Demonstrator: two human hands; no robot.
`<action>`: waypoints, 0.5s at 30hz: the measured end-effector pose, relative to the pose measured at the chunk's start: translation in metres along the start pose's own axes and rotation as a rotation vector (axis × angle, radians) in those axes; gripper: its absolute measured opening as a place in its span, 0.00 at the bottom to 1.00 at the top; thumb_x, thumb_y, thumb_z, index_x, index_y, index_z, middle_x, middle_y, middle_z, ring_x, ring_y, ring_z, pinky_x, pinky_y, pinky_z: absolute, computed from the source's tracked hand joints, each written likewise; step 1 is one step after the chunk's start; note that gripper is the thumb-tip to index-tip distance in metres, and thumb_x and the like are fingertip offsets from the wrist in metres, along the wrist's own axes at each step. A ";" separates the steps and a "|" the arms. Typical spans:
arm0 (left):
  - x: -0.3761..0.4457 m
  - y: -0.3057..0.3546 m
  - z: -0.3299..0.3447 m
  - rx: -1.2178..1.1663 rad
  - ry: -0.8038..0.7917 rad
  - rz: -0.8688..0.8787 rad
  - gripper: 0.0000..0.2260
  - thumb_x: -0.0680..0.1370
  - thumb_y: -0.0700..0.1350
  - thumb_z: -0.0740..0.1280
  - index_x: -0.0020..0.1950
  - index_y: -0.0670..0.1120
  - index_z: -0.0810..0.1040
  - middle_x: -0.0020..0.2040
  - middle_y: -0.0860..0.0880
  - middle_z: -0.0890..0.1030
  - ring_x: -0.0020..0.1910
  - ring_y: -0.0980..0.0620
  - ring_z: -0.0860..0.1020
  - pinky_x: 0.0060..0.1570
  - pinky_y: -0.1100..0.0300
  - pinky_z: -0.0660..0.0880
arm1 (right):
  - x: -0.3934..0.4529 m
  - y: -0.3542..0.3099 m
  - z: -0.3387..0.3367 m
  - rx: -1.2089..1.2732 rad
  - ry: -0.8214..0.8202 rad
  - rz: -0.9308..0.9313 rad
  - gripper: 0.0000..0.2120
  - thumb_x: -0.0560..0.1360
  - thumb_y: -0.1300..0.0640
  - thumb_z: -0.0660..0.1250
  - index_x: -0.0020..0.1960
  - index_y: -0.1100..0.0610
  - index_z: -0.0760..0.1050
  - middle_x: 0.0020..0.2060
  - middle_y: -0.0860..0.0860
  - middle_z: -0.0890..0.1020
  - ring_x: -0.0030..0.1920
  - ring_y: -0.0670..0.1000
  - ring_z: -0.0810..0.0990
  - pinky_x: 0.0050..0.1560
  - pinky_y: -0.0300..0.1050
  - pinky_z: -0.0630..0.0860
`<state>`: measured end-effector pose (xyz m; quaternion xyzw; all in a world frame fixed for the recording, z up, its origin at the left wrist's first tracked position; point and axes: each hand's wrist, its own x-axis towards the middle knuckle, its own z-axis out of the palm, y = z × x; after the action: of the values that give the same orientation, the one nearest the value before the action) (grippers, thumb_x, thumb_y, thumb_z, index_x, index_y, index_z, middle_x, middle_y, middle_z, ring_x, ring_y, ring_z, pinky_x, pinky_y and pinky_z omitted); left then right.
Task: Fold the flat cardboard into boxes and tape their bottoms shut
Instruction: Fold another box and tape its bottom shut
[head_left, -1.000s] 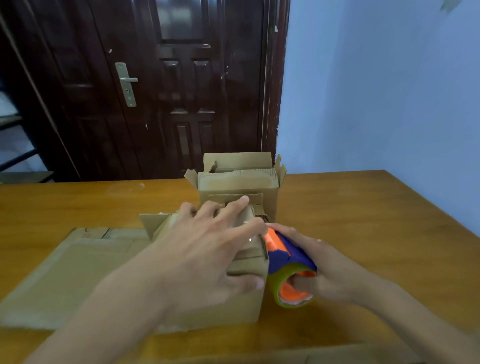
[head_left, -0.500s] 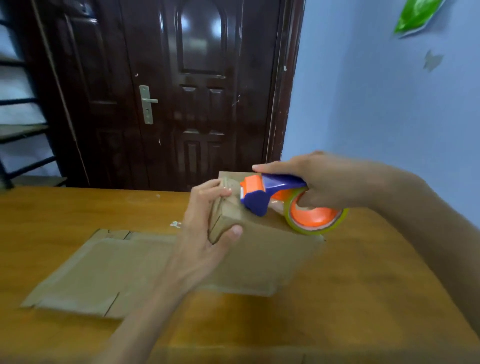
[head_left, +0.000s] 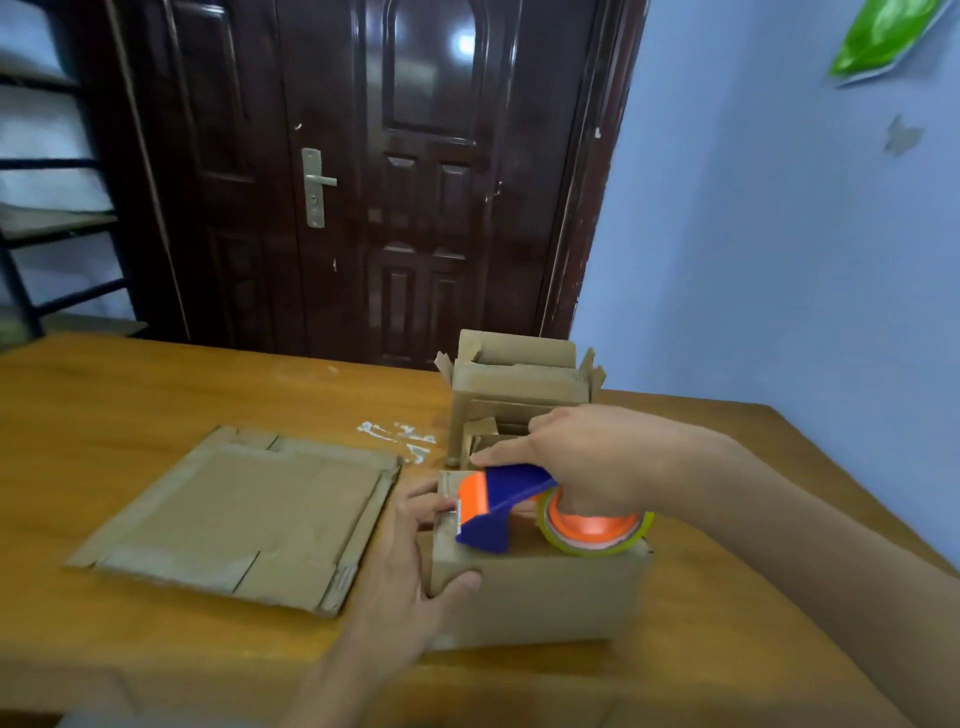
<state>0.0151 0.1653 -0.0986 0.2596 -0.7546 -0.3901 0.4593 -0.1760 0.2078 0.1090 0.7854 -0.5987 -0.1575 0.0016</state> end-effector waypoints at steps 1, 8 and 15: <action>-0.001 -0.001 -0.001 -0.039 -0.003 -0.026 0.33 0.71 0.77 0.68 0.71 0.66 0.66 0.77 0.65 0.62 0.76 0.55 0.68 0.64 0.49 0.79 | -0.001 0.002 0.002 0.003 -0.003 -0.002 0.40 0.79 0.61 0.65 0.81 0.32 0.54 0.51 0.45 0.71 0.55 0.51 0.74 0.45 0.45 0.75; 0.004 0.014 0.010 -0.147 0.026 -0.024 0.33 0.74 0.75 0.65 0.72 0.58 0.67 0.82 0.59 0.60 0.81 0.53 0.62 0.65 0.62 0.76 | 0.002 0.001 0.009 -0.085 0.025 -0.009 0.41 0.81 0.62 0.65 0.82 0.33 0.50 0.59 0.48 0.75 0.56 0.51 0.73 0.48 0.48 0.75; 0.004 0.009 0.006 -0.197 0.029 -0.008 0.26 0.76 0.70 0.68 0.67 0.58 0.70 0.81 0.53 0.62 0.80 0.43 0.63 0.61 0.38 0.80 | 0.005 0.018 0.000 -0.168 0.027 0.010 0.41 0.83 0.58 0.64 0.82 0.32 0.45 0.61 0.50 0.75 0.58 0.52 0.75 0.55 0.50 0.79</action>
<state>0.0075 0.1694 -0.0910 0.2220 -0.7049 -0.4604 0.4919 -0.1919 0.1976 0.1107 0.7816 -0.5870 -0.1966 0.0764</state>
